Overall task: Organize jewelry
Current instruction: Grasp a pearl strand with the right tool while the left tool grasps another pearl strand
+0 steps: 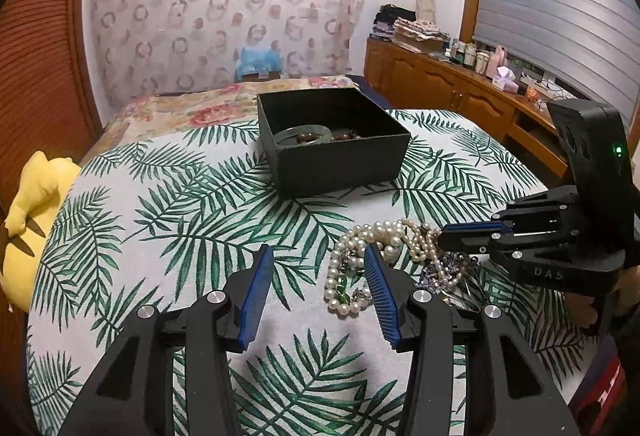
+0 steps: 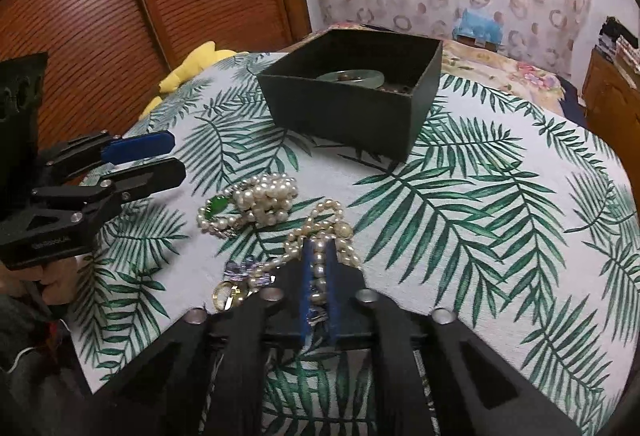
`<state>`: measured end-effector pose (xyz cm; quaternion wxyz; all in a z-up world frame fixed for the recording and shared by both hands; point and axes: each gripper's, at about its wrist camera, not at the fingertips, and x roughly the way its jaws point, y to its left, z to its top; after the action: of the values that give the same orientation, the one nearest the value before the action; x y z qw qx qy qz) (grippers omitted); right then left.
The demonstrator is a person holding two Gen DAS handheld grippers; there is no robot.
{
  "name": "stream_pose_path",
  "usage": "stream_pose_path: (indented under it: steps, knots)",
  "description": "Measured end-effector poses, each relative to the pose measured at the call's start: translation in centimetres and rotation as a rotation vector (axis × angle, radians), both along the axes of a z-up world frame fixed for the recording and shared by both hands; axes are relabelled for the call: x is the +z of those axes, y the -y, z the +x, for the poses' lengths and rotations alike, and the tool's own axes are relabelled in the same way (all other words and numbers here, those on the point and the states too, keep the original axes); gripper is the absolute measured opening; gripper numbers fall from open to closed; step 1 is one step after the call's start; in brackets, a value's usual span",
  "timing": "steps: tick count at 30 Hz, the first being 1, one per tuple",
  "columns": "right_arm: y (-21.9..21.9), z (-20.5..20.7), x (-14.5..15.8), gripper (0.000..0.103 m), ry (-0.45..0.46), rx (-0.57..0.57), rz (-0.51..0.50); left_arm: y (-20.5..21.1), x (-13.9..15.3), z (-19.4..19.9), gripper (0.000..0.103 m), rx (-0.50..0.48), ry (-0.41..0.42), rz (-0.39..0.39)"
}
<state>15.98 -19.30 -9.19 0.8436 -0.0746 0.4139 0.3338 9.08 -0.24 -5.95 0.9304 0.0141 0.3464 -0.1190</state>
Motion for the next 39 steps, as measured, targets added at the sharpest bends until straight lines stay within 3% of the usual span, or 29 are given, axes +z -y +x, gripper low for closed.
stream_pose_path:
  steps: [8,18,32,33,38,39]
  knots:
    - [2.6,-0.2,2.8,0.006,0.069,-0.049,0.058,0.4,-0.4,0.1,0.045,-0.014,-0.016,0.0]
    - [4.9,-0.7,5.8,0.006,0.173,-0.108,0.062,1.4,-0.5,0.6,0.045,-0.057,-0.037,-0.021]
    - [4.7,-1.4,7.5,0.006,0.214,-0.106,0.088,4.6,-1.6,3.0,0.044,-0.139,-0.073,0.061]
    - [4.6,-1.5,7.6,0.006,0.217,-0.106,0.087,4.8,-1.7,3.2,0.042,-0.142,-0.074,0.069]
    - [4.6,-1.8,8.8,0.006,0.239,-0.1,0.109,5.1,-1.8,3.9,0.01,-0.162,-0.077,0.082]
    - [4.6,-1.9,9.2,0.006,0.246,-0.098,0.111,5.1,-1.7,4.0,0.007,-0.164,-0.075,0.077]
